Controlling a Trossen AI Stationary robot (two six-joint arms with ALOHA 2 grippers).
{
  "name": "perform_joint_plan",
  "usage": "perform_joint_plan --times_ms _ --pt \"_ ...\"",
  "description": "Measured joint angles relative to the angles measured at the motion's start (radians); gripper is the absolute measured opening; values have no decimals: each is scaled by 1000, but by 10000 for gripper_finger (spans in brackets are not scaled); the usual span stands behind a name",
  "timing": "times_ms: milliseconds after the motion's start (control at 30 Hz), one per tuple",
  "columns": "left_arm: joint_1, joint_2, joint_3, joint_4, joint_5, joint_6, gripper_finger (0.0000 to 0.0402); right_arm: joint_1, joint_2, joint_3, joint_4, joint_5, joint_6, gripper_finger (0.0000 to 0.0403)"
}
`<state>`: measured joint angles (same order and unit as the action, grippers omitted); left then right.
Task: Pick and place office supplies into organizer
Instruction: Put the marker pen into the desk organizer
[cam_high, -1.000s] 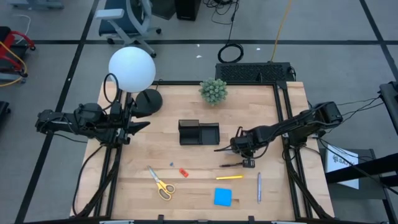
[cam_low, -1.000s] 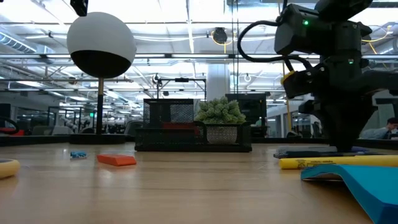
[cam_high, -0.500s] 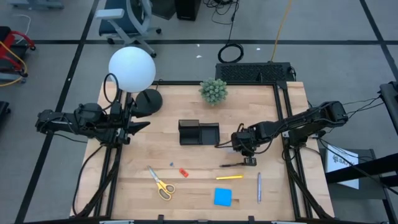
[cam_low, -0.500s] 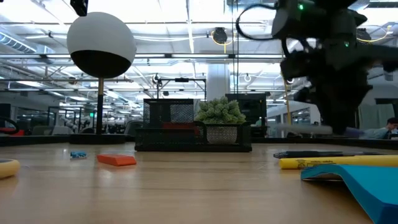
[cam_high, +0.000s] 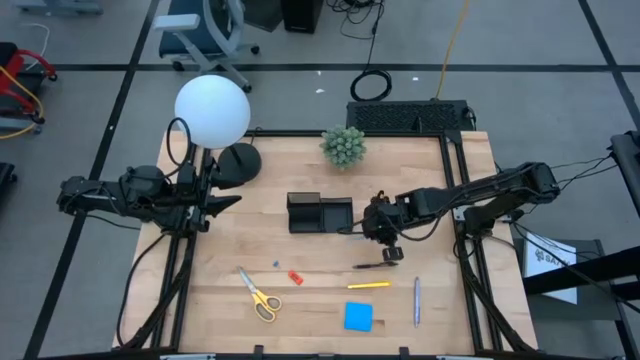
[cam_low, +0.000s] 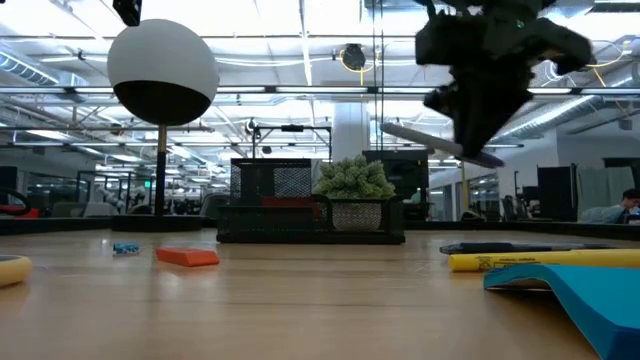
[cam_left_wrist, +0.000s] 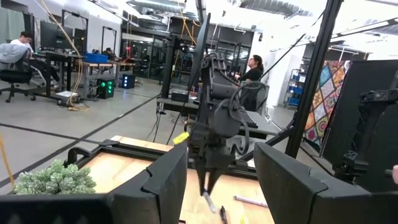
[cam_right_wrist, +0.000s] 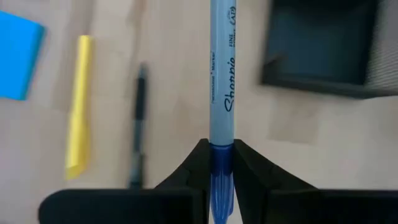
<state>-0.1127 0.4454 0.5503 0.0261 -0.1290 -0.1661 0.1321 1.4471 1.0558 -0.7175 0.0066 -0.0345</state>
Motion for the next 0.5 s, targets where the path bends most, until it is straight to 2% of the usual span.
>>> perform_joint_plan --times_ms 233,500 --pt "0 0 0 0 0 0 191 -1 0 90 -43 218 -130 37" --pt "0 0 0 0 0 0 191 -19 34 127 -11 424 -289 36"
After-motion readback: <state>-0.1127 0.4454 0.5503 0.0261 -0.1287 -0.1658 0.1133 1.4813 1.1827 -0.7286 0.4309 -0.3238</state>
